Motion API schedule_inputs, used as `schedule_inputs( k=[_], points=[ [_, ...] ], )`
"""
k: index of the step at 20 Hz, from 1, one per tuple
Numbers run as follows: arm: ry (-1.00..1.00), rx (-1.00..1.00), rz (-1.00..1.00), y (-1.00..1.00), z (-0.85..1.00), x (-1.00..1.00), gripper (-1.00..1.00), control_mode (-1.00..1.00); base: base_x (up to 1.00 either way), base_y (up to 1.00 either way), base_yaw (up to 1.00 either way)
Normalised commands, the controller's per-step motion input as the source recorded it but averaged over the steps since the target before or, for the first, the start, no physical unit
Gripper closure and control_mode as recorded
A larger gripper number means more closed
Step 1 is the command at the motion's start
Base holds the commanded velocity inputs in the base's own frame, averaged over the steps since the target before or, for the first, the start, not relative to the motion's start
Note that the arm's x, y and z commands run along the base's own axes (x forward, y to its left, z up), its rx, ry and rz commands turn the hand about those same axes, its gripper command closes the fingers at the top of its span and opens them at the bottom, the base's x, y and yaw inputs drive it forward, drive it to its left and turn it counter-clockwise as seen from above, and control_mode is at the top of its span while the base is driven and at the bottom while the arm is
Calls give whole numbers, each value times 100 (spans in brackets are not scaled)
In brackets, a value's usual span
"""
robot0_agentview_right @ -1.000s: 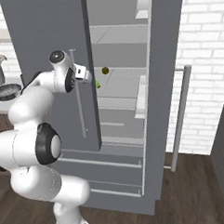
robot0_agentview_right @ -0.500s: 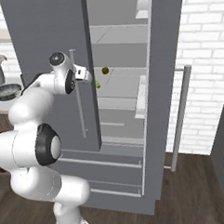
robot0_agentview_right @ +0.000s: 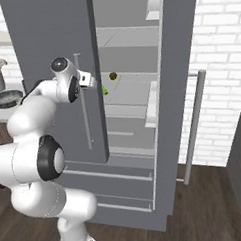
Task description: Grab a lemon wedge from the fridge and one ice cube from the ice bowl, and put them in the glass of lemonade.
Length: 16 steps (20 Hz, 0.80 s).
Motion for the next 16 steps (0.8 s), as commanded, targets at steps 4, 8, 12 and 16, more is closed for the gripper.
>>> schedule_inputs(
  k=[4, 8, 12, 16],
  points=[
    [0, 0, 13, 66, 50, -97, 100, -100, 0, 0, 0],
    [0, -2, 14, 70, 56, -100, 100, -100, 0, 0, 0],
    [0, -6, 12, 85, 51, -100, 100, -100, 0, 0, 0],
    [0, -11, 9, 91, 41, -100, 100, -100, 0, 0, 0]
  ],
)
